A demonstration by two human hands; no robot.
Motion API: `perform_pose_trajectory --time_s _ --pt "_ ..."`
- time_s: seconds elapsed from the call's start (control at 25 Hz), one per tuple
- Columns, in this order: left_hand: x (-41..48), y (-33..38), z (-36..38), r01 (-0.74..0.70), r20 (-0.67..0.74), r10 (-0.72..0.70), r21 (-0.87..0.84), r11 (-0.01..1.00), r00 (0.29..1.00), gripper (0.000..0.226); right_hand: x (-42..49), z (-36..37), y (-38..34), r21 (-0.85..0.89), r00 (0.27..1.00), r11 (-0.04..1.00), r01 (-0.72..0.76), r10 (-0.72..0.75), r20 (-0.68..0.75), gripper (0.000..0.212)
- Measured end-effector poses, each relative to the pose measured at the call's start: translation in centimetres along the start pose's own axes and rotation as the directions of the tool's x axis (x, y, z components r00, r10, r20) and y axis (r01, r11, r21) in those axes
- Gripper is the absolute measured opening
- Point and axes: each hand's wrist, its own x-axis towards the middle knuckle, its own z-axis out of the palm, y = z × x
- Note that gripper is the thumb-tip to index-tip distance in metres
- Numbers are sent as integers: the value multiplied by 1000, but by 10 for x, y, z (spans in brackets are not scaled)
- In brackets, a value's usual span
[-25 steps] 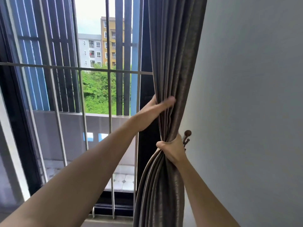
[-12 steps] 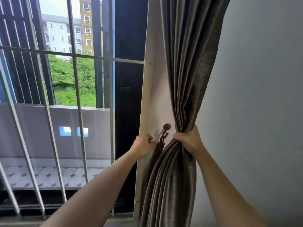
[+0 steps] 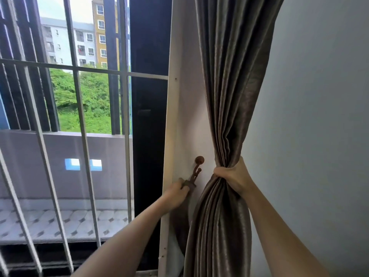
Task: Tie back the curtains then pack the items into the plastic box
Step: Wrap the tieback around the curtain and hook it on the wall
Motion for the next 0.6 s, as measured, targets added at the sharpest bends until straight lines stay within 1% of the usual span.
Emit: perform_pose_trajectory --time_s 0.04,0.08,0.12,0.16,0.28,0.44,0.6 --pt "-3 -2 -16 -22 -23 23 33 999 999 20 1 3 -1 19 1000 1000 8 -8 14 32" --pt "-6 -4 -35 -69 -33 72 110 992 997 21 1 8 -1 48 999 999 15 -17 30 25" --pt "-9 -5 -56 -120 -15 126 203 972 992 20 1 13 -3 74 999 997 24 -28 47 18" --pt "-13 -2 -77 -165 19 166 287 944 986 22 2 18 -4 83 998 996 32 -37 59 19" --pt "-22 15 -125 -225 88 207 439 870 974 31 5 37 -3 111 997 993 35 -42 65 12" --pt "-27 40 -165 -307 140 279 582 753 950 39 10 63 -4 131 997 991 5 -16 80 21" --pt "-38 50 -196 -310 141 291 652 692 946 40 16 85 -3 106 995 994 -39 28 99 34"
